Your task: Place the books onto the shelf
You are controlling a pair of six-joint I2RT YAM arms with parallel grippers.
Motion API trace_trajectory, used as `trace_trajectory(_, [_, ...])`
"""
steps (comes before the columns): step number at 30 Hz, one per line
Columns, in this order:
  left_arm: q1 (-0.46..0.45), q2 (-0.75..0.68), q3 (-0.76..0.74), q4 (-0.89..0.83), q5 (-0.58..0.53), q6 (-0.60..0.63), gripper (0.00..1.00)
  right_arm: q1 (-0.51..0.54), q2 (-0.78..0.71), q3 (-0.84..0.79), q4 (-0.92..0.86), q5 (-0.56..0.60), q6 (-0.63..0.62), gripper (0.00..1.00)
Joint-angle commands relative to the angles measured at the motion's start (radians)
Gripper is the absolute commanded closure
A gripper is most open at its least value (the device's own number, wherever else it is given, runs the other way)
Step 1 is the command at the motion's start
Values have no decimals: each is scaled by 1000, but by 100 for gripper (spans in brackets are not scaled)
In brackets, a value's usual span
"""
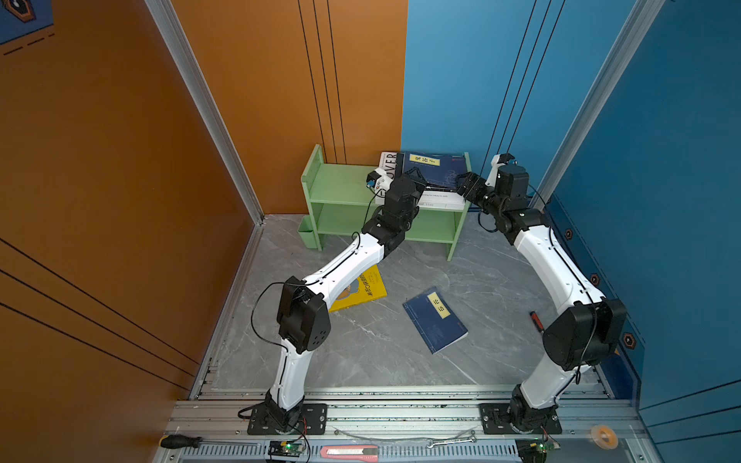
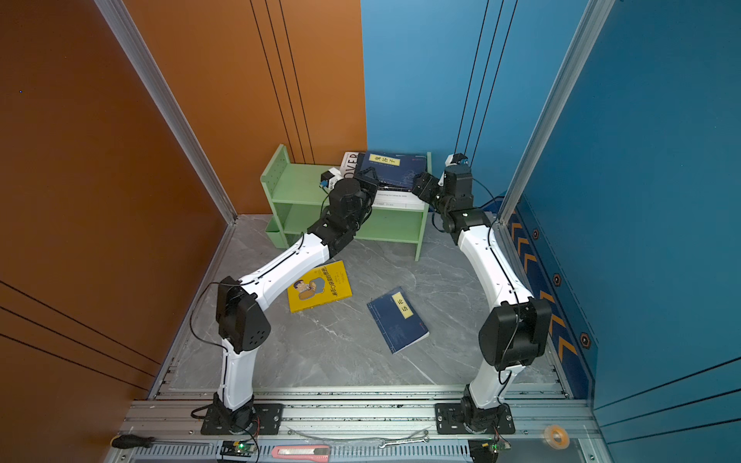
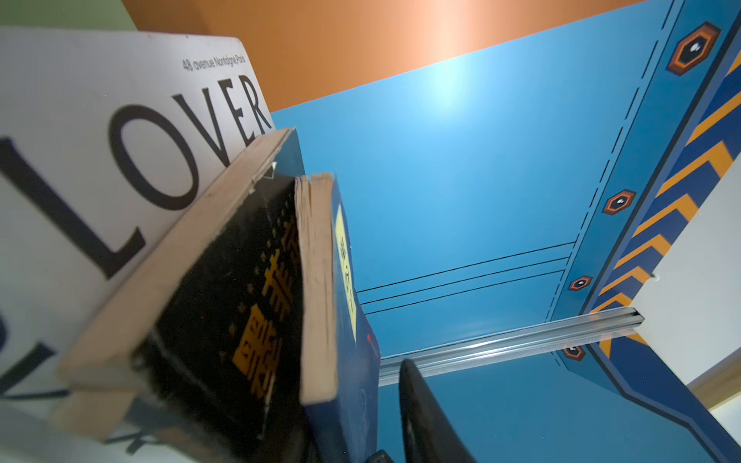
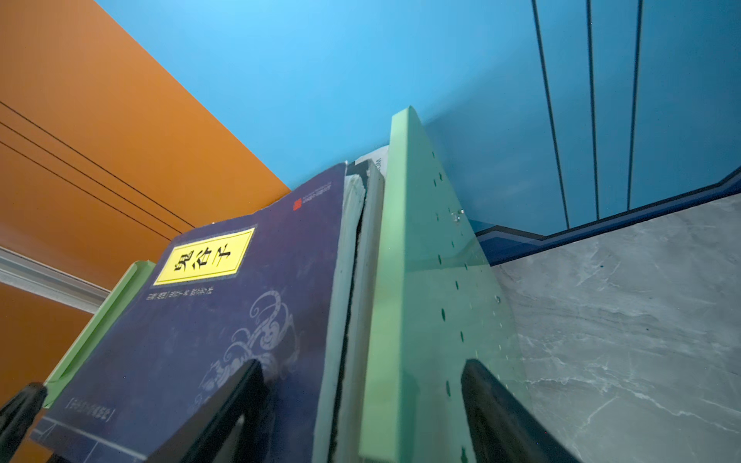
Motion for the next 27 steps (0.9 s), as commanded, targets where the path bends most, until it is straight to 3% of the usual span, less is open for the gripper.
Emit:
trace_trajectory(1, [-1, -52, -18, -23, -29, 26, 40, 6, -8, -22, -67, 83, -50, 23])
trace_trajectory(3, [6, -80, -36, -39, -45, 41, 28, 14, -10, -22, -79, 114, -73, 23])
trace_trajectory(7, [30, -156, -116, -45, -66, 67, 21, 17, -10, -22, -82, 133, -84, 23])
trace_trajectory(14, [65, -323, -314, 32, -94, 160, 20, 17, -14, -1, -55, 90, -93, 22])
trace_trajectory(21, [63, -485, -456, 31, -53, 381, 18, 18, -47, 72, -15, 2, -75, 16])
trace_trajectory(25, [46, -601, -571, 5, -62, 448, 15, 36, -84, 156, -68, 6, -23, 0])
trace_trajectory(27, [36, -661, -635, -1, -92, 461, 15, 45, -110, 167, -105, 3, 18, 0])
